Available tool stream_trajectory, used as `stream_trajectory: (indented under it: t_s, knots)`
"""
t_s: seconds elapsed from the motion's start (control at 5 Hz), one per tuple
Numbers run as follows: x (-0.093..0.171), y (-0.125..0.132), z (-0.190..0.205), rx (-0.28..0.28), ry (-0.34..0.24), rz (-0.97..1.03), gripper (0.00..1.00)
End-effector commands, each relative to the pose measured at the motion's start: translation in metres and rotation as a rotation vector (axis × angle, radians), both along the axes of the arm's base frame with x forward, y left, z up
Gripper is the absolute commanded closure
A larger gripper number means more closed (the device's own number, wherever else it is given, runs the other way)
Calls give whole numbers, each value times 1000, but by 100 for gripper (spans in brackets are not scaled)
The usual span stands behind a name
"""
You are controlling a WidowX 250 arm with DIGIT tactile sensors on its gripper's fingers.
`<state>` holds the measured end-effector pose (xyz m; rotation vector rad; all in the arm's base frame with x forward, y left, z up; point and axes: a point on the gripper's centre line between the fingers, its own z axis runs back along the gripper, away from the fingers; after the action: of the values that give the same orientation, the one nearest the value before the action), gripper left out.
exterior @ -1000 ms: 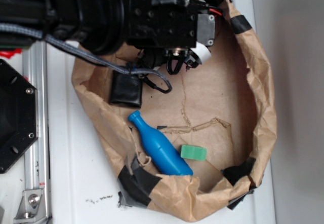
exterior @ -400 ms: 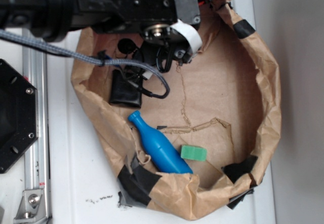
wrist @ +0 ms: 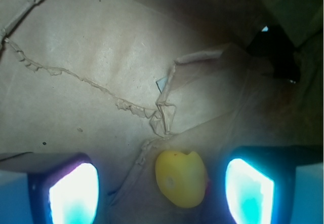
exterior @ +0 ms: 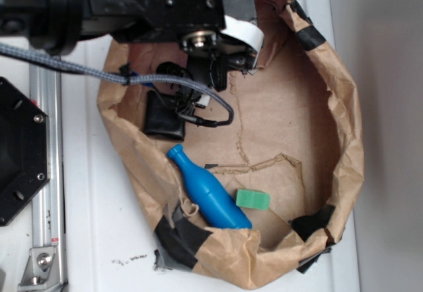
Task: Grab the yellow duck.
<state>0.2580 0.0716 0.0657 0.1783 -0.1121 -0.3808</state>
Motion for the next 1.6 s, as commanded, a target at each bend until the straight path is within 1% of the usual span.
stream_trajectory:
  t_s: [0.0,0.2,0.4,0.6,0.8,1.0,1.2,1.4]
  knots:
    - [5,-3,3,-74,-17,120,0]
    - [6,-11,1,-109,6,163,0]
    - [5,-9,-3,-106,0,156,0]
    - [5,-3,-14,-123,21,164,0]
    - [4,-3,-21,-133,49,156,0]
    - [3,3,-32,-86,54,152,0]
    - [2,15,-63,-108,134,125,0]
    - [-3,10,-62,-115,151,105,0]
